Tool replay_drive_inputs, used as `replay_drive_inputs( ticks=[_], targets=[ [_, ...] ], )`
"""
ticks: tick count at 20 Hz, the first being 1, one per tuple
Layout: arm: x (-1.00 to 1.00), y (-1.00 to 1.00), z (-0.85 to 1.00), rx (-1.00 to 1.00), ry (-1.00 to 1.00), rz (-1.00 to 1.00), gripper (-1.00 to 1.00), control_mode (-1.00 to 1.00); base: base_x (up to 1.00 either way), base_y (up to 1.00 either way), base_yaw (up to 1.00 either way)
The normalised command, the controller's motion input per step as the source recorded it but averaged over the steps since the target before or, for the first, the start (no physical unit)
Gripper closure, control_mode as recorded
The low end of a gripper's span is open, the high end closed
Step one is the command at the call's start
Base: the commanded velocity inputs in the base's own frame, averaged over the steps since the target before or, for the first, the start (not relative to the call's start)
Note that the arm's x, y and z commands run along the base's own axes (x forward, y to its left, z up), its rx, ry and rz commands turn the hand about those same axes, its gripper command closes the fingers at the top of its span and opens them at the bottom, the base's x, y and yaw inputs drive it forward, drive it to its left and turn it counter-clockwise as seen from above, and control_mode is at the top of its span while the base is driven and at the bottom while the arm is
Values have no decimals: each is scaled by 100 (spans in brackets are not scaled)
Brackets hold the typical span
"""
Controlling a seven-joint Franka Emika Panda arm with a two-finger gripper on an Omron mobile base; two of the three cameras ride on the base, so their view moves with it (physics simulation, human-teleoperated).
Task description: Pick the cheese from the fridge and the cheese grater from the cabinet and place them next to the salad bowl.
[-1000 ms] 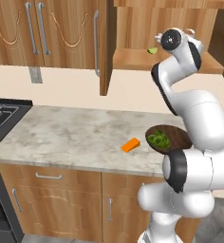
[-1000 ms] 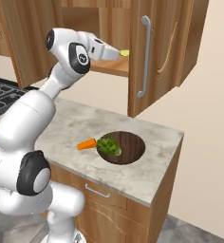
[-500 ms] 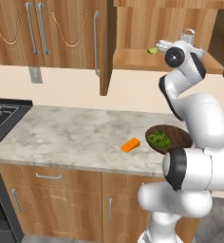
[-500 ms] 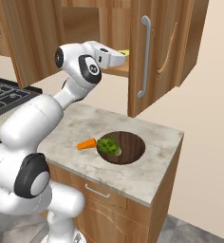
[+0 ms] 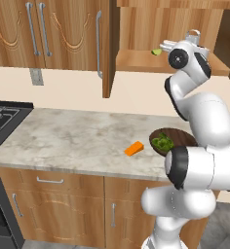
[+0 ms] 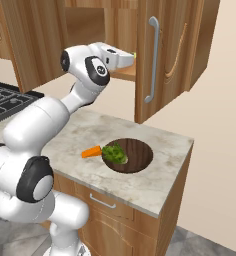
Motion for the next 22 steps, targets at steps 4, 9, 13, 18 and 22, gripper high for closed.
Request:
replay_drive_inputs(
  ticks=[4, 9, 13, 18, 22],
  targets=[
    [18, -10, 9, -6, 0, 0, -100, -100, 0, 0, 0],
    [27, -26, 0, -2, 1, 0, -100, -100, 0, 0, 0],
    [16, -20, 0, -1, 0, 0, -100, -100, 0, 0, 0],
    [11, -21, 0, -3, -1, 0, -100, -100, 0, 0, 0],
    [19, -15, 0, -8, -1, 0, -100, -100, 0, 0, 0]
  ],
)
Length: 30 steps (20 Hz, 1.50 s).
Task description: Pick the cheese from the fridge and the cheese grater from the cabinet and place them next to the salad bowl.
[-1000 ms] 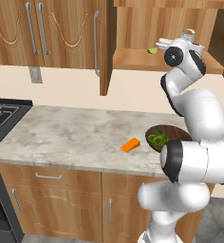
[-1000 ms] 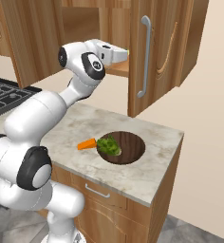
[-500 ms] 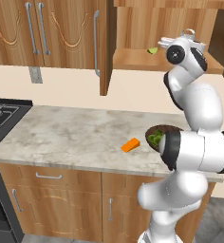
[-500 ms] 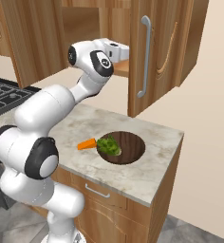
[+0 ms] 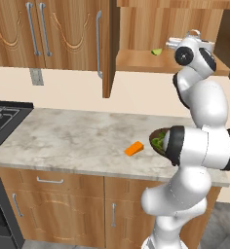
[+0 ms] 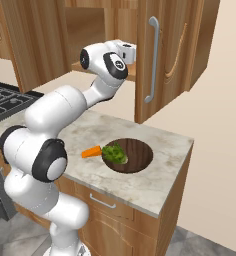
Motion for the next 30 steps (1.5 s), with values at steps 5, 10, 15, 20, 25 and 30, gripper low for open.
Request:
replay_drive_inputs(
  ticks=[5, 10, 15, 20, 25, 30],
  targets=[
    [15, -13, -4, -5, 0, 0, -100, -100, 0, 0, 0],
    [7, -13, -3, 1, 0, -1, -100, -100, 0, 0, 0],
    [21, 0, 0, 0, 1, 0, -100, -100, 0, 0, 0],
    [14, 0, 1, 0, 2, 0, -100, -100, 0, 0, 0],
    [0, -12, 8, 0, 2, 0, -100, -100, 0, 0, 0],
    [0, -3, 14, 0, 0, 0, -100, -100, 0, 0, 0]
  ],
)
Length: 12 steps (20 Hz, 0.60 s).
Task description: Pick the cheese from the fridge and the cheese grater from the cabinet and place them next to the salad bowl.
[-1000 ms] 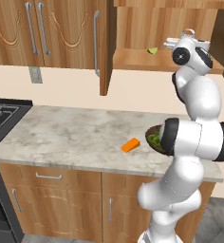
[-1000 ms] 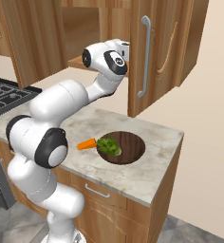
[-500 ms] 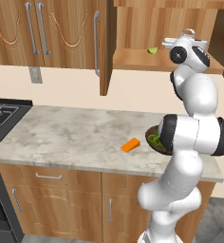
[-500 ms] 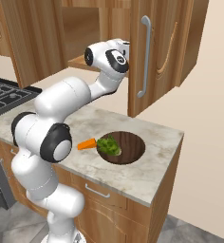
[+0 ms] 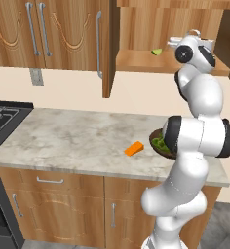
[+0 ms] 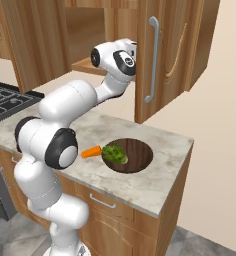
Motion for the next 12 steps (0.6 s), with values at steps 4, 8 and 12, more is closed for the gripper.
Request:
replay_drive_inputs(
  ticks=[4, 8, 12],
  targets=[
    [1, -1, 1, 0, 0, 0, -100, -100, 0, 0, 0],
    [18, -8, 0, 0, 0, 0, -100, -100, 0, 0, 0],
    [30, -12, 1, 0, 1, 0, -100, -100, 0, 0, 0]
  ],
)
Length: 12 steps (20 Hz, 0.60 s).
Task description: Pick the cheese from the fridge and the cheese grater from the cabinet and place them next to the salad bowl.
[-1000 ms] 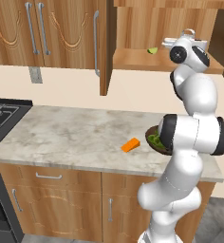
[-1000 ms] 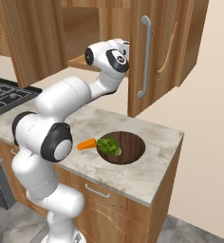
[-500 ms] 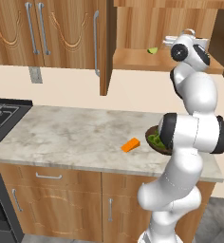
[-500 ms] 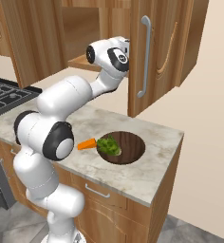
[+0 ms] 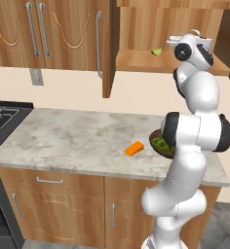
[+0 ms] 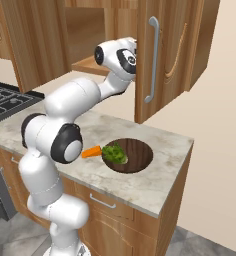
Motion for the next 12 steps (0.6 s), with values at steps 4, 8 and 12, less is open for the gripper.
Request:
replay_drive_inputs(
  ticks=[4, 8, 12],
  targets=[
    [23, -31, 1, 0, 5, 0, -100, -100, 0, 0, 0],
    [4, -41, 0, 0, 1, 0, -100, -100, 0, 0, 0],
    [-4, -10, 0, 0, 0, 0, -100, -100, 0, 0, 0]
  ],
)
